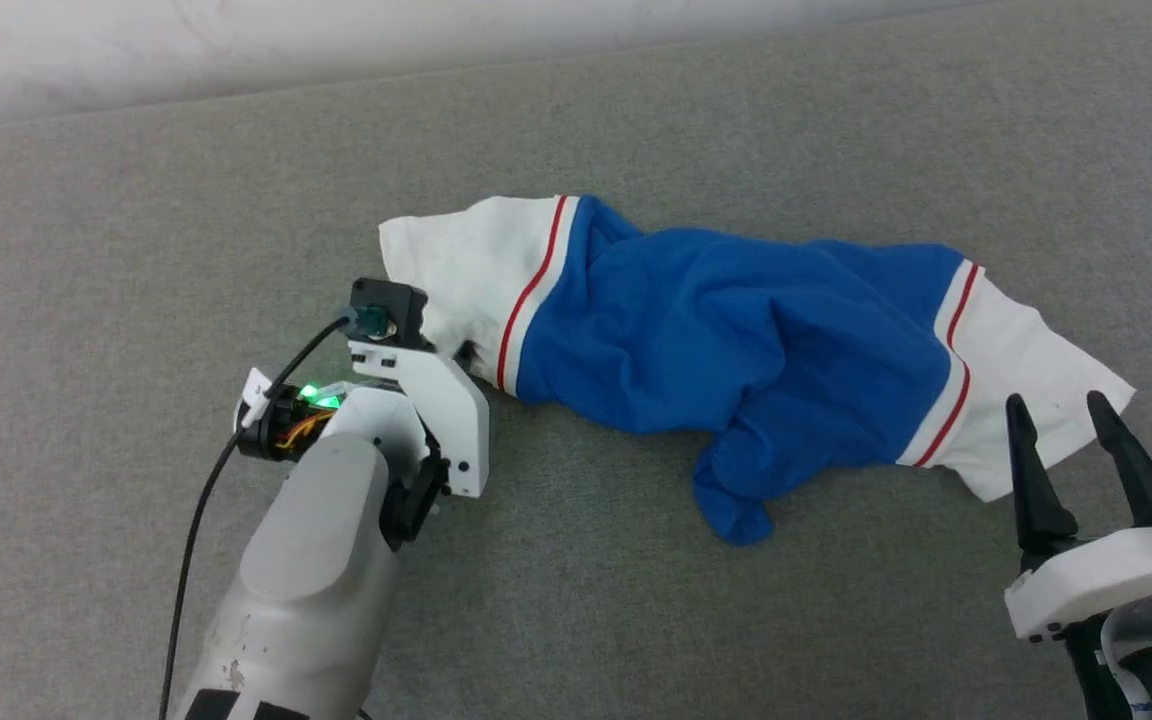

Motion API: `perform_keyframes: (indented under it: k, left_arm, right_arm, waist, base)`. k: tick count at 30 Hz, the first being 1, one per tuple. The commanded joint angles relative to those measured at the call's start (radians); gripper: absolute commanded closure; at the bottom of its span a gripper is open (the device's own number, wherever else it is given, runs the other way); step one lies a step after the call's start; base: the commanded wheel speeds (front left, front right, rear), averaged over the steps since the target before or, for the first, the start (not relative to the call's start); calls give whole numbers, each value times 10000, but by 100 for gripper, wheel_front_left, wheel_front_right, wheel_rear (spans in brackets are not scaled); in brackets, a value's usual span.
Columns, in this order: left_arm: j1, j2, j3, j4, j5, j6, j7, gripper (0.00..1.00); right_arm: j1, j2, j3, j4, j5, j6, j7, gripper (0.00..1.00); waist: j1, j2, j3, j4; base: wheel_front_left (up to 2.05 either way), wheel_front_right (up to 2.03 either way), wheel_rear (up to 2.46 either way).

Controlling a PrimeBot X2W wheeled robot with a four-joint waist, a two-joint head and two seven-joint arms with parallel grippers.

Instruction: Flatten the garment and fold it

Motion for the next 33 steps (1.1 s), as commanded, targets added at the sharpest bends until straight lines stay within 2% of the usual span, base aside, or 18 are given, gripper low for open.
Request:
perform_keyframes:
  k: [1,7,13,22,27,28,29,33]
  left_arm:
    - [389,25,-69,396,-115,-95,34,100]
    - [1141,106,75,50,-376,-215,-1385,100]
    - [2900,270,315,-1457,-709,-123,-2264,100]
    - [6190,391,384,-4636,-945,606,-1907,100]
    - [7378,225,-101,-5115,-997,755,-1511,100]
    - [7489,200,-206,-5056,-984,779,-1424,79]
    - [7536,215,-300,-4996,-881,825,-1383,0]
    - [7449,233,-221,-5168,-840,983,-1677,0]
  right_arm:
    - [-73,19,26,26,-73,-19,-81,0]
    - [71,-165,-20,93,-135,-19,-29,0]
    - [471,-223,-202,194,-140,-19,225,0]
    - [1047,-72,-107,365,-66,-19,647,0]
    - [1160,30,-130,394,-92,-19,770,0]
    - [1172,52,-128,394,-91,-19,789,0]
    - [1180,72,-117,391,-92,-19,808,0]
    - [1203,117,-98,373,-96,-19,841,0]
  waist:
    - [-1,-1,-122,161]
    - [-1,-1,-828,747]
    - [-1,-1,-1833,1480]
    - [-1,-1,-2599,2281]
    - [-1,-1,-2637,2472]
    - [-1,-1,-2634,2499]
    - [-1,-1,-2624,2517]
    - [-1,-1,-2601,2568]
  base:
    - [0,0,0]
    - [0,0,0]
    - [0,0,0]
    - [0,0,0]
    - [0,0,0]
    - [0,0,0]
    - [0,0,0]
    - [0,0,0]
